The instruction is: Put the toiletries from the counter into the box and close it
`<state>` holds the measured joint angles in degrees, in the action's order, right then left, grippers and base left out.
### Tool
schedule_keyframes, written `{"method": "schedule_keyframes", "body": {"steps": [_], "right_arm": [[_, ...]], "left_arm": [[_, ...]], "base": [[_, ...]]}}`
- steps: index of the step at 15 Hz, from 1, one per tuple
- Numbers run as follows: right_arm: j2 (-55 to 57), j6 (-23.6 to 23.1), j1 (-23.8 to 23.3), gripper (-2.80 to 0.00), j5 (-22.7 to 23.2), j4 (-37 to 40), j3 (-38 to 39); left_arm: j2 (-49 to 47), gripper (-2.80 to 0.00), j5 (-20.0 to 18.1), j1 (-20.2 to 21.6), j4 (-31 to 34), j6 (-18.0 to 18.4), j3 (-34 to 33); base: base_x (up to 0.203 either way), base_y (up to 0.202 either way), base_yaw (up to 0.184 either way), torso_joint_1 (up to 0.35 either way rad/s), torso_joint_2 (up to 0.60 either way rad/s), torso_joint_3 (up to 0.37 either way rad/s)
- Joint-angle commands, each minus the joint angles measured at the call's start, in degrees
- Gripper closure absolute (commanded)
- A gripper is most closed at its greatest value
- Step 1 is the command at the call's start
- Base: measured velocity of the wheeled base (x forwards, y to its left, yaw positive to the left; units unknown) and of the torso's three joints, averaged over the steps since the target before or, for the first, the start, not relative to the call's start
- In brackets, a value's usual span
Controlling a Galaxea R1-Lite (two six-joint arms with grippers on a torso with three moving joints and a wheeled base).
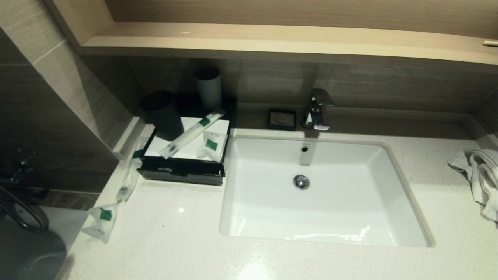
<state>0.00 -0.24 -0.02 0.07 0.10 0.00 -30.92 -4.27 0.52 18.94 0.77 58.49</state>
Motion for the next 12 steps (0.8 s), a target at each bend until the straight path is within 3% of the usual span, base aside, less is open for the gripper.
{"method": "schedule_keyframes", "body": {"steps": [1,12], "right_arm": [[0.00,-0.02,0.02,0.00,0.02,-0.01,0.00],[0.00,-0.02,-0.01,0.00,0.02,-0.01,0.00]], "left_arm": [[-3.33,0.00,0.04,0.00,0.39,0.13,-0.52],[-7.49,0.00,-1.79,0.00,1.56,2.77,-9.51]], "base": [[0.000,0.000,0.000,0.000,0.00,0.000],[0.000,0.000,0.000,0.000,0.00,0.000]]}}
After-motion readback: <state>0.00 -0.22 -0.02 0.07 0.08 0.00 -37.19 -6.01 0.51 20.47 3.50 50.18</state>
